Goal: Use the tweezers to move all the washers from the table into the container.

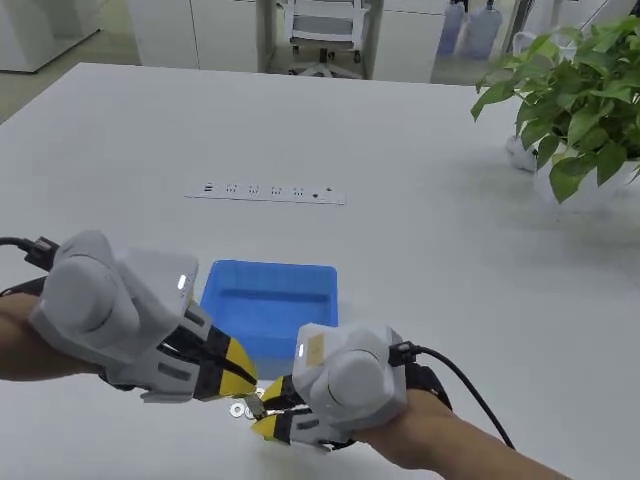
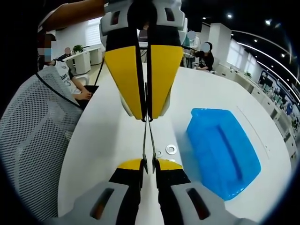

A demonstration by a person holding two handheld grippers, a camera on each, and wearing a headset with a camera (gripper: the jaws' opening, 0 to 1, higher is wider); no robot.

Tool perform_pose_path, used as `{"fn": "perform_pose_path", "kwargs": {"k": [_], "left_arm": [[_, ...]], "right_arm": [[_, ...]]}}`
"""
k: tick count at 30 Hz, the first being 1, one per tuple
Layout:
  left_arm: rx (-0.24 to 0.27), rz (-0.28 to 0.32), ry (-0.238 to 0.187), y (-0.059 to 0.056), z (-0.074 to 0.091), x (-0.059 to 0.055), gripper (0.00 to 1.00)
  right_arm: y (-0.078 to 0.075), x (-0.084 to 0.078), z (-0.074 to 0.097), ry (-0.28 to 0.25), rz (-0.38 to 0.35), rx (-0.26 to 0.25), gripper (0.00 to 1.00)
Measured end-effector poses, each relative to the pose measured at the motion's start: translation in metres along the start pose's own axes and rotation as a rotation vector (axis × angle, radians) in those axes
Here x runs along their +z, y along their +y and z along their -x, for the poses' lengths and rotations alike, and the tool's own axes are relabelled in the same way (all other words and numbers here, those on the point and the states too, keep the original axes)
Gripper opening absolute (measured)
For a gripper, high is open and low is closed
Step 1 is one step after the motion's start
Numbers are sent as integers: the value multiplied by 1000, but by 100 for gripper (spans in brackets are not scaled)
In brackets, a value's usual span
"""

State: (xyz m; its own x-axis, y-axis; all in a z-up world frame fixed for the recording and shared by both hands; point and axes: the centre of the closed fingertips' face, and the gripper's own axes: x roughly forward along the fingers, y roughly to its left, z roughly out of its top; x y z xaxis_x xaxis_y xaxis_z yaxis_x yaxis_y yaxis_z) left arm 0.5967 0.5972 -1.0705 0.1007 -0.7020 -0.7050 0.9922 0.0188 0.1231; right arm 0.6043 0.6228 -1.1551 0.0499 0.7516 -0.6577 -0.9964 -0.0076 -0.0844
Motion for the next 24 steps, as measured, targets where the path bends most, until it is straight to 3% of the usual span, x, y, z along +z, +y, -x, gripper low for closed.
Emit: {"fn": "perform_pose_path", "kwargs": {"k": [24], "left_arm": [[4,14,19,7,3,-8,5]], "right_arm": [[-8,4,-16,-22,-9,5,12]]}}
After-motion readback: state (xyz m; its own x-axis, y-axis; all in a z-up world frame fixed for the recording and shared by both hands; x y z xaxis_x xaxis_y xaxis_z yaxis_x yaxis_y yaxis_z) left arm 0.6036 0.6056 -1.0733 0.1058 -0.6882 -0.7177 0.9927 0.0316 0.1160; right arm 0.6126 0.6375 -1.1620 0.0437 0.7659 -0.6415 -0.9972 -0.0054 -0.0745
